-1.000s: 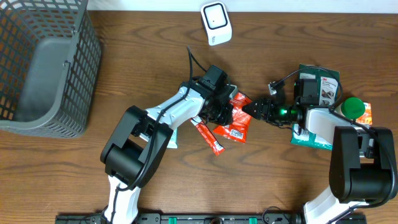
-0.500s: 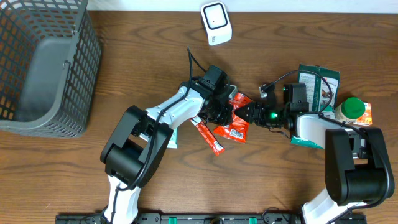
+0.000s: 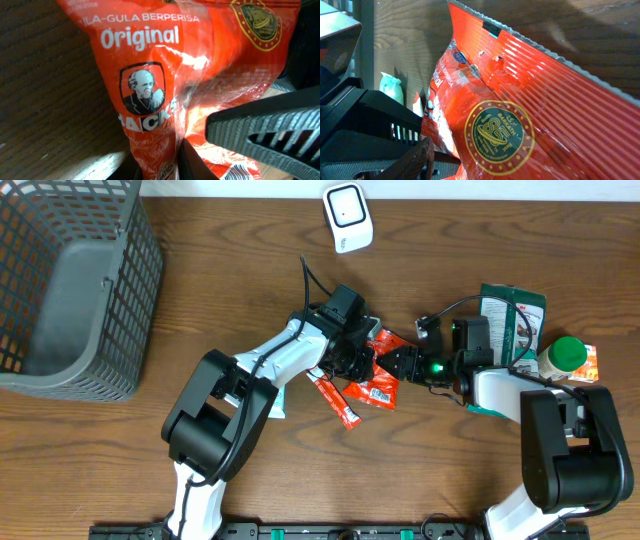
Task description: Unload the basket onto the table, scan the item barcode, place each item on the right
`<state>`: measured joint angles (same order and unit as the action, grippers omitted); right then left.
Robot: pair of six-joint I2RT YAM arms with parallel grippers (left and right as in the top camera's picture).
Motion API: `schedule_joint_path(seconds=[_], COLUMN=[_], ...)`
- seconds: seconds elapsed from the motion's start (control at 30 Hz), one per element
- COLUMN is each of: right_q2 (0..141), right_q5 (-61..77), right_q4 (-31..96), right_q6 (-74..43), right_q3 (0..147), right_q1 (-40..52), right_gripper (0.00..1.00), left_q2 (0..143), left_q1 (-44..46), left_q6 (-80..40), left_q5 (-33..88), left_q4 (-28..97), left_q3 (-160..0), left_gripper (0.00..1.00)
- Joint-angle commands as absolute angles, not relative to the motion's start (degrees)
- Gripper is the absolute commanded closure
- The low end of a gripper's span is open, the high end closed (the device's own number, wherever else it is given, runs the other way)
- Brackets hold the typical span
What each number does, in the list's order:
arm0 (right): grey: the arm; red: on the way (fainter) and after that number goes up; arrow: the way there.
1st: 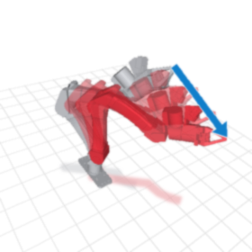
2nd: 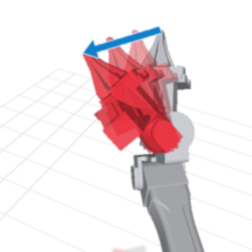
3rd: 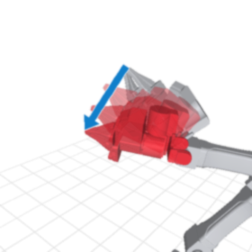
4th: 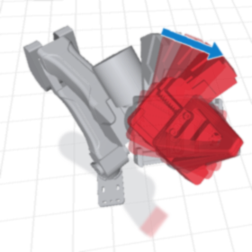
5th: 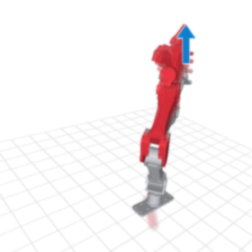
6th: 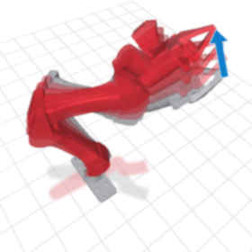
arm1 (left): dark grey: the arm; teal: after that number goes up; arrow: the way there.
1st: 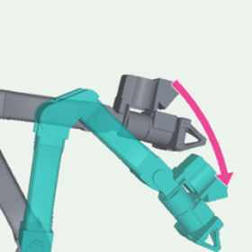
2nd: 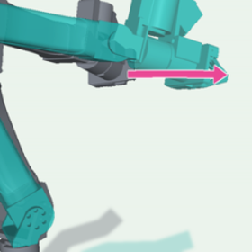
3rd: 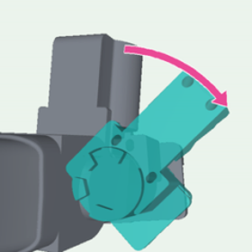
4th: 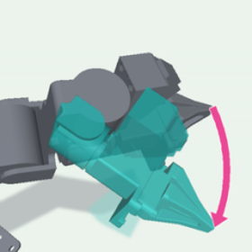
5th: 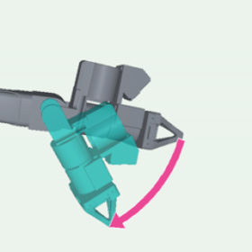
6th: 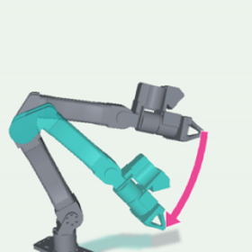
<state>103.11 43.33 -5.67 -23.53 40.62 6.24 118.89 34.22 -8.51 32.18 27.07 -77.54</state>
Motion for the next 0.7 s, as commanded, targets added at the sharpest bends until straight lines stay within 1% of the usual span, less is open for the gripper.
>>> schedule_joint_path(seconds=[0.0, 0.03, 0.1, 0.2, 0.33, 0.4, 0.5, 0.6, 0.67], right_q2=[105.12, 105.12, 105.12, 105.12, 105.12, 105.12, 105.12, 105.12, 105.12], right_q5=[38.26, 37.87, 37.8, 37.93, 38.37, 40.1, 44.05, 46.83, 48.75], right_q4=[-4.49, -4.56, -4.97, -5.8, -6.37, -7.03, -8.38, -9.63, -10.57], right_q6=[-24.4, -24.4, -24.4, -24.43, -24.45, -24.43, -24.4, -24.4, -24.4], right_q3=[38.09, 38.09, 38.09, 38.09, 38.09, 38.11, 38.11, 38.11, 38.11], right_q1=[8.93, 9.17, 9.65, 9.87, 9.69, 9.56, 8.97, 8.82, 8.82], right_gripper=[0.41, 0.41, 0.41, 0.41, 0.42, 0.44, 0.52, 0.55, 0.55], left_q2=[120.99, 120.99, 120.97, 120.97, 120.97, 120.97, 120.97, 120.97, 120.97], left_q1=[34.41, 34.33, 33.95, 32.45, 30.35, 29.26, 27.35, 26.89, 27.0], left_q6=[-7.25, -7.16, -6.31, -5.76, -5.69, -5.5, -4.91, -4.91, -4.89], left_q5=[31.18, 31.57, 34.79, 42.76, 46.72, 48.01, 51.59, 53.65, 53.78], left_q4=[27.79, 27.81, 27.81, 27.88, 28.51, 29.04, 29.98, 29.98, 29.98], left_q3=[-76.73, -76.77, -76.88, -77.12, -77.14, -77.17, -77.25, -77.25, -77.25], left_gripper=[0.89, 0.92, 0.93, 0.93, 0.93, 0.92, 0.93, 0.93, 0.92])
